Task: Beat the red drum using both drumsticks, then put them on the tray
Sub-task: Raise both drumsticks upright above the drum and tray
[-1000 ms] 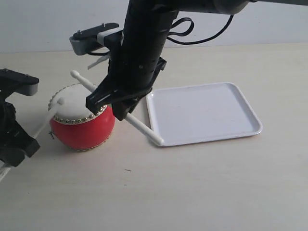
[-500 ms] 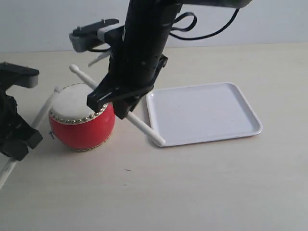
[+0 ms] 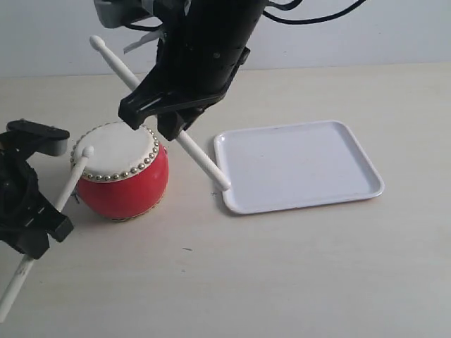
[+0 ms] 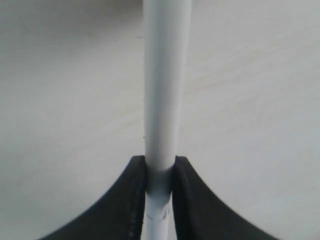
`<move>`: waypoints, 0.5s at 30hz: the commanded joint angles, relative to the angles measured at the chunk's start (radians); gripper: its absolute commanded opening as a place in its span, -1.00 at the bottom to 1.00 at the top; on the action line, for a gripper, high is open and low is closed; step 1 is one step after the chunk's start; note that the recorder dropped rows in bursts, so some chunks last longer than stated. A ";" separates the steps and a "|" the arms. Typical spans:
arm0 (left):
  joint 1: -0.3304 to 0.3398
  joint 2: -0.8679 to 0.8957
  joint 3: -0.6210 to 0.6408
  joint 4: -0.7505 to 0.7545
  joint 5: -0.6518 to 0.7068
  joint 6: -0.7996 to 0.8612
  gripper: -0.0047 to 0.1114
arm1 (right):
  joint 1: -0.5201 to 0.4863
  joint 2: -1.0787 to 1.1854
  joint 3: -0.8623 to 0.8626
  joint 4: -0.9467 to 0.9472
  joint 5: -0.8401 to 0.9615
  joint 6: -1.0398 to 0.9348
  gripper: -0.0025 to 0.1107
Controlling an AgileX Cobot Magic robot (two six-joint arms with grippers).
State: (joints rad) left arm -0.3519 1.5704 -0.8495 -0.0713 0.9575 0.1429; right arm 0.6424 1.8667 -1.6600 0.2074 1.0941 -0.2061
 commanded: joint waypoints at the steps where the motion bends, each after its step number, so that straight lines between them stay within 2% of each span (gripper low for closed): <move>1: 0.003 0.061 -0.029 -0.003 0.065 0.001 -0.92 | -0.002 0.005 -0.003 0.002 -0.028 -0.003 -0.96; 4: 0.003 0.022 -0.069 -0.014 0.112 0.008 -0.92 | -0.002 0.051 -0.003 0.004 -0.028 -0.003 -0.96; 15: 0.003 -0.242 -0.129 -0.020 0.110 0.011 -0.92 | -0.002 0.302 -0.003 0.004 -0.002 -0.003 -0.96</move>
State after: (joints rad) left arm -0.3519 1.3866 -0.9734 -0.0797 1.0627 0.1496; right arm 0.6424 2.1207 -1.6600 0.2098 1.0755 -0.2061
